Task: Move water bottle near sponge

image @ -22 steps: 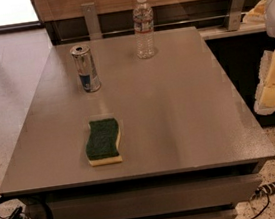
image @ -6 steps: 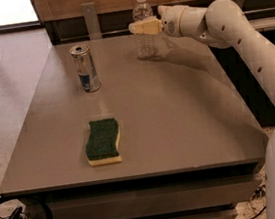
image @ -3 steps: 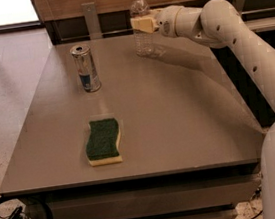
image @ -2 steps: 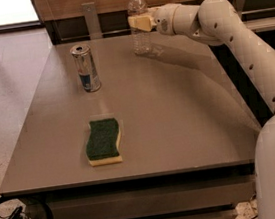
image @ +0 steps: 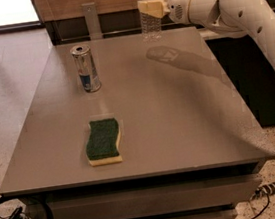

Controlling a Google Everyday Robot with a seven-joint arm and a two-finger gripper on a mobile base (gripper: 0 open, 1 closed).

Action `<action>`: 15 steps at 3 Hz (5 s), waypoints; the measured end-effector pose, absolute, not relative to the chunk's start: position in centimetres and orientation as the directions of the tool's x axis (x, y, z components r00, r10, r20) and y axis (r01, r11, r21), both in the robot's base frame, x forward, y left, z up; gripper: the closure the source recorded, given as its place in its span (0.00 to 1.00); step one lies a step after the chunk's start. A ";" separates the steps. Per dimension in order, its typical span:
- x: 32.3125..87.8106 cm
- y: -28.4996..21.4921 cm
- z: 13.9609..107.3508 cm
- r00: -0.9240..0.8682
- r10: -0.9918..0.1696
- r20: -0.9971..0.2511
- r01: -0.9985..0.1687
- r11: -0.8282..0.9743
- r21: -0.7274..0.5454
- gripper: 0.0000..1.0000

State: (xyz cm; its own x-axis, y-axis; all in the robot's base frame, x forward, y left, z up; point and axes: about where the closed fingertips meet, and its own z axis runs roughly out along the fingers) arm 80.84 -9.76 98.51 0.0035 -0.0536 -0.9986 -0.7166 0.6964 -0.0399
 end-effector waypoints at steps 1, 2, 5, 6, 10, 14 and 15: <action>75.5 -10.2 99.8 0.020 -0.056 -0.998 -0.732 0.679 -0.053 1.00; 69.8 -9.3 100.5 0.045 -0.050 -0.998 -0.760 0.647 -0.067 1.00; 53.7 -2.9 95.8 0.004 -0.080 -0.997 -0.846 0.530 -0.046 1.00; 53.7 -2.9 95.8 0.004 -0.080 -0.997 -0.846 0.530 -0.046 1.00; 53.0 -4.2 92.8 0.058 -0.124 -0.991 -0.834 0.539 -0.116 1.00; 52.3 -5.4 91.5 0.056 -0.100 -0.993 -0.813 0.573 -0.103 0.44; 52.3 -5.2 91.5 0.057 -0.100 -0.993 -0.815 0.570 -0.104 0.20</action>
Offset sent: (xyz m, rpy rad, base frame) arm -0.1952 0.0146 0.0205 0.0087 -0.0567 0.1287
